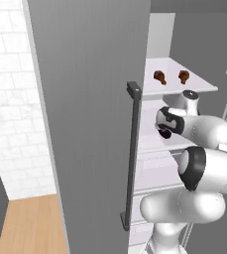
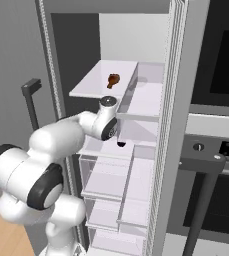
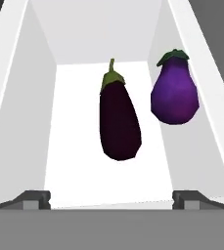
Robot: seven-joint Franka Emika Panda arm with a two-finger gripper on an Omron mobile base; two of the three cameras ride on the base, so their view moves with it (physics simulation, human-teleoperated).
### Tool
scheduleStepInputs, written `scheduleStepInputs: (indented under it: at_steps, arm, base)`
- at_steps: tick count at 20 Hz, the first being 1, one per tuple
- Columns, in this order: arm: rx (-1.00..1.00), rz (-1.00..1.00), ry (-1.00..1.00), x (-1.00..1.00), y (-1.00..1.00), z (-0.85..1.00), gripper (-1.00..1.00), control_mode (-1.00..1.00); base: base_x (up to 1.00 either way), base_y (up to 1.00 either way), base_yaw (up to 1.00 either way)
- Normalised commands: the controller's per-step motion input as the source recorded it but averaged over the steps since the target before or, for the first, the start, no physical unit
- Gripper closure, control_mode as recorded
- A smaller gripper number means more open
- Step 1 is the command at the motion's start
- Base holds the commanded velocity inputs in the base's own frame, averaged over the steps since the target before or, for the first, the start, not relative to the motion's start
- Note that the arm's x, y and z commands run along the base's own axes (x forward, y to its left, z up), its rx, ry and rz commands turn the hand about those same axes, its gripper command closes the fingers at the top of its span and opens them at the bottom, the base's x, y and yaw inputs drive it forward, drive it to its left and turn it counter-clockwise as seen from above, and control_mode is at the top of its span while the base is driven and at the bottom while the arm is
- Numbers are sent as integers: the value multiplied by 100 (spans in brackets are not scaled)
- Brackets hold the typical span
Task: Place one eggplant and one chicken drumstick in each tupperware on the nearby counter, to pack two identical lunches.
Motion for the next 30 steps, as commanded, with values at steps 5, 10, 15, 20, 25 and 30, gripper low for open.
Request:
scheduleStepInputs:
  at_steps: [5,10,15,20,25,30]
  arm:
    - [0,0,5,21,0,-33,-100,-100]
    - [0,0,0,35,-7,-41,-100,-100]
    - [0,0,0,44,-12,-35,-100,-100]
    - [0,0,0,26,-7,-34,100,-100]
    - [0,0,0,6,0,-31,100,-100]
    - [0,2,0,-32,3,0,100,-100]
  base:
    - [0,0,0]
    - [0,0,0]
    - [0,0,0]
    - [0,0,0]
    - [0,0,0]
    - [0,0,0]
